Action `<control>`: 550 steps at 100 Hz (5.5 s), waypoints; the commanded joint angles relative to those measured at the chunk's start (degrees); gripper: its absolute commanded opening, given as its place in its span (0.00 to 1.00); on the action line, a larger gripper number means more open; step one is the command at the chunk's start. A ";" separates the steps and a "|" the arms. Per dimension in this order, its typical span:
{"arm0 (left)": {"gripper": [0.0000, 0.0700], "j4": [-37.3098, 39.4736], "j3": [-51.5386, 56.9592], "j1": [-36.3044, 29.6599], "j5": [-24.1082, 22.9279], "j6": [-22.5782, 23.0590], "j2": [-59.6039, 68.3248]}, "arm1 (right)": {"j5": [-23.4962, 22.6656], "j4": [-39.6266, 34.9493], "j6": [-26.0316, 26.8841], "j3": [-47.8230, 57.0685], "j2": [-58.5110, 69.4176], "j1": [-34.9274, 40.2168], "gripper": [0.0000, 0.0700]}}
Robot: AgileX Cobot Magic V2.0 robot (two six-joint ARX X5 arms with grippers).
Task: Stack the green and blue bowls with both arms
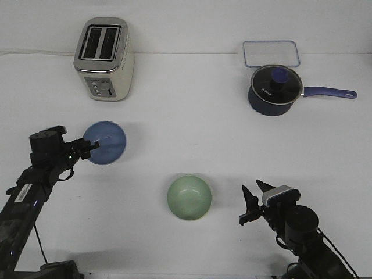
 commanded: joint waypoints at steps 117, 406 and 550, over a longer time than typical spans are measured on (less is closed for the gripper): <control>0.37 2.91 0.96 -48.26 -4.26 -2.51 6.84 | -0.85 -0.66 0.52 0.26 0.17 0.35 0.45; 0.02 16.81 -47.71 -7.21 -14.45 11.63 -72.06 | 11.30 -1.70 -2.49 -0.15 -21.59 0.35 0.00; 0.02 16.79 -47.69 -7.21 -14.45 11.63 -72.04 | -3.08 12.68 -29.31 -24.15 -27.52 -26.16 0.00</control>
